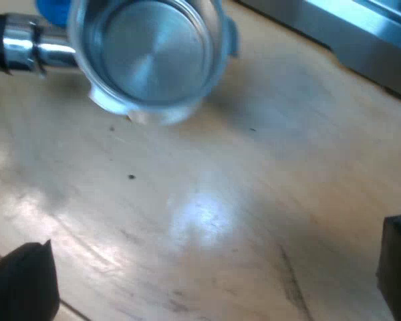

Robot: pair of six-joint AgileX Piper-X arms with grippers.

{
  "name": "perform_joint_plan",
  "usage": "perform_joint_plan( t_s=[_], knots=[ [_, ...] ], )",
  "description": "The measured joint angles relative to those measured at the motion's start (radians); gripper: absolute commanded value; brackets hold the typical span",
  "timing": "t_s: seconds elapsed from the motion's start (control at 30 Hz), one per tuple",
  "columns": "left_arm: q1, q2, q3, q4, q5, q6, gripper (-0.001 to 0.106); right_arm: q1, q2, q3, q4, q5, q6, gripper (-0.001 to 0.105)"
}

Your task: Put the handle in the coffee machine

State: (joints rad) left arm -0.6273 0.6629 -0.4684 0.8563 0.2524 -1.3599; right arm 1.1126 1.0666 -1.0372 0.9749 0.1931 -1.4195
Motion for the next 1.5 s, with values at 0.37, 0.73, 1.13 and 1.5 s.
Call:
perform_joint_plan(
  t_s=[0.37,0.73,1.13,1.5],
  knots=[
    [0.000,0.000,-0.019,0.046,0.011,0.034,0.000,0.119,0.000,0.000,-0.029,0.050,0.014,0.099],
    [0.000,0.000,-0.167,0.161,0.052,0.038,0.000,0.148,0.000,0.000,-0.029,0.073,0.014,0.099],
    [0.283,-0.064,-0.184,0.243,0.223,0.153,0.000,0.148,0.000,0.000,-0.075,0.086,0.014,0.099],
    [0.463,-0.049,-0.184,0.259,0.284,0.336,0.000,0.148,0.000,0.000,-0.261,0.088,0.014,0.099]
  ],
)
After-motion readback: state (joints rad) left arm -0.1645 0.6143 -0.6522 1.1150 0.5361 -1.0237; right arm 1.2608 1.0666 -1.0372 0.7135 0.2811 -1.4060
